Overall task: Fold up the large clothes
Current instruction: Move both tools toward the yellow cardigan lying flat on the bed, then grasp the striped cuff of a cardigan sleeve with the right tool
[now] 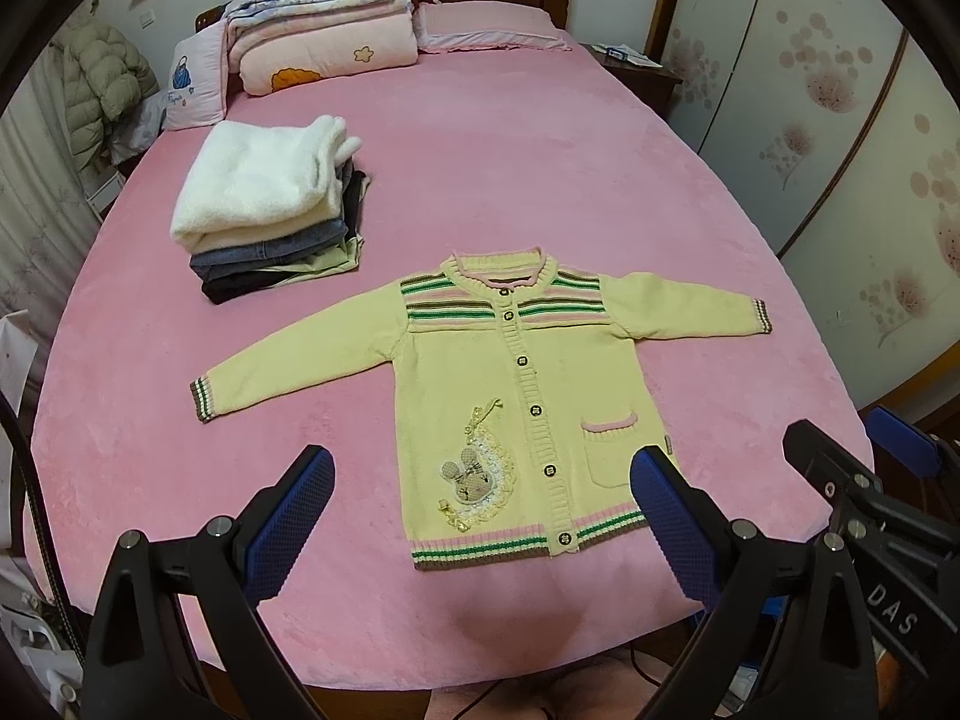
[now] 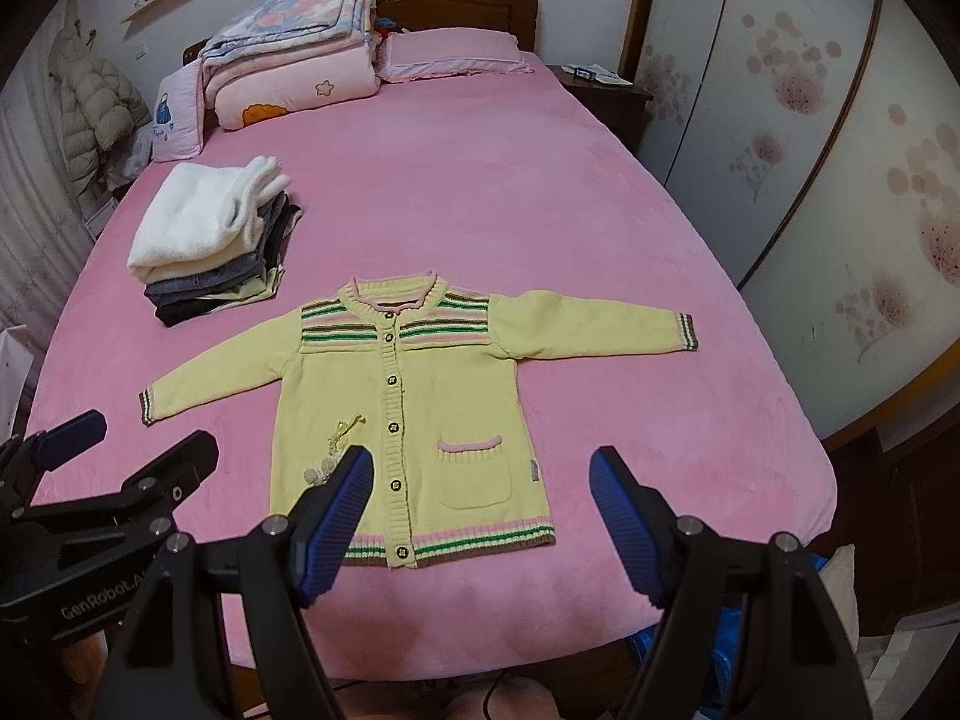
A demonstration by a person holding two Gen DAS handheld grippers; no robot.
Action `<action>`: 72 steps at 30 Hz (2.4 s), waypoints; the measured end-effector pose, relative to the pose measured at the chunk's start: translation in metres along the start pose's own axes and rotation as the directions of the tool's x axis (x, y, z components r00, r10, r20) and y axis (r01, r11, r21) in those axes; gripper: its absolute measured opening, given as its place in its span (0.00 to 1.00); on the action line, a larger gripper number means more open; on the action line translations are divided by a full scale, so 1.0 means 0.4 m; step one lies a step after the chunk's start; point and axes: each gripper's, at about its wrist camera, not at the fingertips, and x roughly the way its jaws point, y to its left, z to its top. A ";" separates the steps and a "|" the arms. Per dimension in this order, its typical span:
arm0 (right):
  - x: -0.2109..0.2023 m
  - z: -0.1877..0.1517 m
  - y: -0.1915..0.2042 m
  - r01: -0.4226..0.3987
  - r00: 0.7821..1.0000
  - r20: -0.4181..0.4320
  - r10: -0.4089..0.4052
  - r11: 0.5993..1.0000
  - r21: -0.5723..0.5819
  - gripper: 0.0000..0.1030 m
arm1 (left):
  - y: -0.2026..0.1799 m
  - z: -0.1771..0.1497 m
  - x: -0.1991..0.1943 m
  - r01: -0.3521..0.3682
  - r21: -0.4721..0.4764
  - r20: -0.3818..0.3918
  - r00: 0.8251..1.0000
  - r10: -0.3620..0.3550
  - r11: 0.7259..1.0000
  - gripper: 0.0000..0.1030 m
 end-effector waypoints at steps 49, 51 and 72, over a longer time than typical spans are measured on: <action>0.013 0.053 -0.064 -0.081 0.996 0.045 0.076 0.991 0.102 0.97 | -0.030 0.082 -0.008 0.002 0.062 0.089 0.996 -0.008 0.998 0.95; 0.023 0.064 -0.080 -0.091 0.995 0.048 0.087 0.990 0.106 0.97 | -0.048 0.098 -0.010 -0.010 0.067 0.100 0.995 0.003 0.998 0.95; 0.275 0.231 -0.482 -0.246 0.969 0.040 0.244 0.967 0.065 0.99 | -0.437 0.315 0.190 0.059 0.002 0.047 0.997 -0.059 0.998 0.73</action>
